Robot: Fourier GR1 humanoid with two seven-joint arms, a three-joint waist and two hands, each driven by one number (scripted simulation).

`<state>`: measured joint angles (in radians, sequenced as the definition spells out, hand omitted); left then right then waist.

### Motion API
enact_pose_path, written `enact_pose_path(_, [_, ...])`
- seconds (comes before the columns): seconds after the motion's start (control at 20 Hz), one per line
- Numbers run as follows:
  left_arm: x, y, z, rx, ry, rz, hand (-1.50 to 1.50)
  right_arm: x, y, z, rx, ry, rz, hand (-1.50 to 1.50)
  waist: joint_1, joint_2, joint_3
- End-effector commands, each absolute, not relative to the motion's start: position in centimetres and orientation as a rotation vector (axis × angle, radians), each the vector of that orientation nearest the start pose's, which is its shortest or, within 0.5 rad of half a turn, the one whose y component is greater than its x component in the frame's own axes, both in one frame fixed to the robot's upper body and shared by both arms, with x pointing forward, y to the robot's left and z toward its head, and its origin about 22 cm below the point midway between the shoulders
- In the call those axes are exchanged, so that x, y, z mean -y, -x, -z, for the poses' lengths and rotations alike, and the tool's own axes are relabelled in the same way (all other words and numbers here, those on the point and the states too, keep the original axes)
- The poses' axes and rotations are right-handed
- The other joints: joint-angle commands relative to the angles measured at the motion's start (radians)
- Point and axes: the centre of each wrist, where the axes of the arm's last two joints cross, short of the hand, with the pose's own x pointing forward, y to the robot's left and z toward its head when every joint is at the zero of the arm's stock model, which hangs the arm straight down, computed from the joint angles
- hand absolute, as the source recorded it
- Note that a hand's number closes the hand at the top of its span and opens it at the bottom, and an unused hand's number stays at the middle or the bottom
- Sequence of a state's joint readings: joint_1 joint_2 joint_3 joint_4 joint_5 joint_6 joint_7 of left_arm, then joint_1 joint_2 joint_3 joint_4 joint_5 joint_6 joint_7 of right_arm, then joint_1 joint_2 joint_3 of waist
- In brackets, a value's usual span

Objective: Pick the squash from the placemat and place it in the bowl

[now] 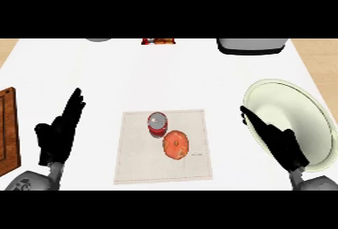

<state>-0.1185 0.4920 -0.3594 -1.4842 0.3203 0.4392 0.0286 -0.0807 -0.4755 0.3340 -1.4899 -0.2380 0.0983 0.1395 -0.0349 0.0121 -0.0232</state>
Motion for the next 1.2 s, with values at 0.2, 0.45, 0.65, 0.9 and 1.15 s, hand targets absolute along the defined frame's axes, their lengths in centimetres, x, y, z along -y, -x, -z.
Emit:
enact_pose_path(0.2, [-21.5,-25.6,-1.9,1.514,0.099,0.107,0.0,20.7,-25.5,-5.7,1.758,-0.036,-0.647,1.5,0.021,-0.019,0.021])
enact_pose_path(0.45, [-21.0,-26.2,-2.0,1.482,0.221,0.09,0.0,19.3,-23.6,-2.8,1.814,0.363,-0.351,-1.5,-0.004,-0.016,0.022])
enact_pose_path(0.65, [-20.9,-25.9,-1.9,1.476,0.281,0.125,0.0,15.4,-21.3,-1.5,1.954,0.206,-0.709,-1.5,0.034,-0.012,0.022])
enact_pose_path(0.9, [-19.3,-25.7,-2.0,1.476,0.259,0.11,0.0,16.7,-20.3,-3.0,1.775,0.552,-1.027,-1.5,0.02,-0.021,0.017])
enact_pose_path(1.15, [-21.0,-26.5,-2.3,1.477,0.234,0.128,0.0,13.6,-19.6,-7.7,1.577,0.739,-1.072,-1.5,0.016,-0.023,0.016])
